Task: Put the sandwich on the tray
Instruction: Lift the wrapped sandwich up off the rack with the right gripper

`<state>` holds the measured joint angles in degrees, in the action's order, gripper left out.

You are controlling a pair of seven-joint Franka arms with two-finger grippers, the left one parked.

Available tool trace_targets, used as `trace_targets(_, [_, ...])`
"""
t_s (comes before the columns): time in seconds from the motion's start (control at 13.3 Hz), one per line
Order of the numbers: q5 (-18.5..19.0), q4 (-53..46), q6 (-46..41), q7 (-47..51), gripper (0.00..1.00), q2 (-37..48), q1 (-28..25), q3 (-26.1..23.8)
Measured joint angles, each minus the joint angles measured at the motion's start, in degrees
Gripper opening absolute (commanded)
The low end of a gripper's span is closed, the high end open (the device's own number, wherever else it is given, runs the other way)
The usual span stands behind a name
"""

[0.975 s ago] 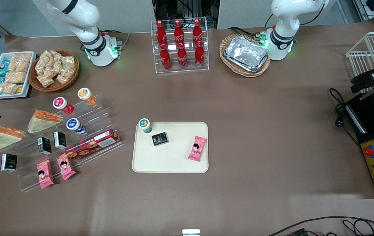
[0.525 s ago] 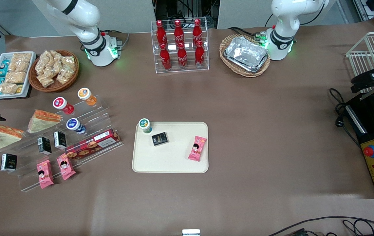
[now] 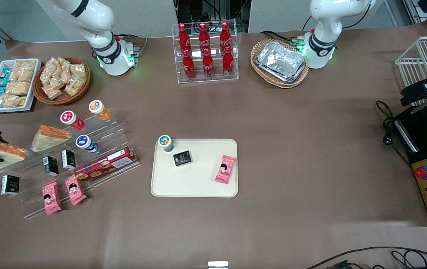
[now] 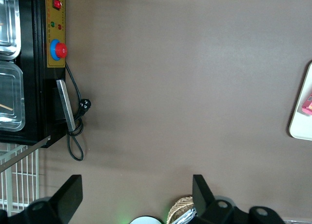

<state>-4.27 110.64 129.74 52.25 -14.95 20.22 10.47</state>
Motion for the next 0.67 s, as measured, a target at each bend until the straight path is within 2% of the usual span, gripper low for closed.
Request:
trace_targets(0.07, [-0.03,-0.02,0.23,-0.15,0.26,-0.04,-0.02,-0.13])
trace_targets(0.22, [-0.04,-0.2,0.27,-0.61,0.21,-0.01,-0.15,-0.33])
trace_targets(0.45, [-0.07,-0.78,-1.55,-2.82,0.21,0.92,-0.3,-1.26])
trace_targets(0.67, [-0.77,-7.02,-14.97,-3.6,0.21,4.08,-0.42,-2.39])
